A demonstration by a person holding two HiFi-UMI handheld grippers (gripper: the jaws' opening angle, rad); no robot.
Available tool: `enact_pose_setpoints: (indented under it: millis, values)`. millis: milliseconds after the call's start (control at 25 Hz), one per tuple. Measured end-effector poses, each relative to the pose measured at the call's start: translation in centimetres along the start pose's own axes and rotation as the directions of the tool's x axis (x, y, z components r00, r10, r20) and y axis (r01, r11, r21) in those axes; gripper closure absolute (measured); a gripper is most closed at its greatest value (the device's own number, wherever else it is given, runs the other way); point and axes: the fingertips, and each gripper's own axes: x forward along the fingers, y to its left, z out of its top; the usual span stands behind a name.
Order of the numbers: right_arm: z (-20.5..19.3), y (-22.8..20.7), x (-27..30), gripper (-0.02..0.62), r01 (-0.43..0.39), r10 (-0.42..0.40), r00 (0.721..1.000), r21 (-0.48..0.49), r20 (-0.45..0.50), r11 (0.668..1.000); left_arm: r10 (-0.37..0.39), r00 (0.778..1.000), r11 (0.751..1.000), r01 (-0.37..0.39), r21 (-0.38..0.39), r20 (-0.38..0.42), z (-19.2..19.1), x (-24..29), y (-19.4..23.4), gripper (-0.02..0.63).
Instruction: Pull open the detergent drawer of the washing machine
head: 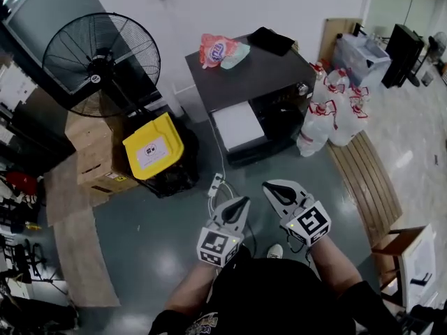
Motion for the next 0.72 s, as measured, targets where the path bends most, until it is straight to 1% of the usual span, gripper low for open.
enact_pose_setpoints:
  millis: [120, 280, 400, 720]
  values:
    - [-0.9, 0.7, -2.1, 0.592, -0.031, 0.031, 1.0, 0.008, -0.003, 0.999, 0.032, 0.999, 0.999, -0.032, 0.002, -0.003, -0.6, -0.2, -2.3, 0.592]
    - [-1.6, 0.9, -3.6, 0.592, -0.06, 0.06, 0.998, 0.029, -0.003, 0.998, 0.078, 0.997, 0.997, -0.078, -0.001, -0.015, -1.2, -0.5, -3.7, 0.592]
    - [-1.4, 0.7, -3.9, 0.592, -0.073, 0.073, 0.997, 0.039, -0.001, 0.997, 0.101, 0.995, 0.995, -0.101, -0.007, -0.02, -1.0, -0.6, -3.9, 0.592]
    - [-1.5, -0.4, -3.2, 0.592, -0.078, 0.078, 0.997, 0.065, 0.011, 0.995, 0.122, 0.992, 0.992, -0.123, -0.015, -0.023, -1.0, -0.1, -2.9, 0.592]
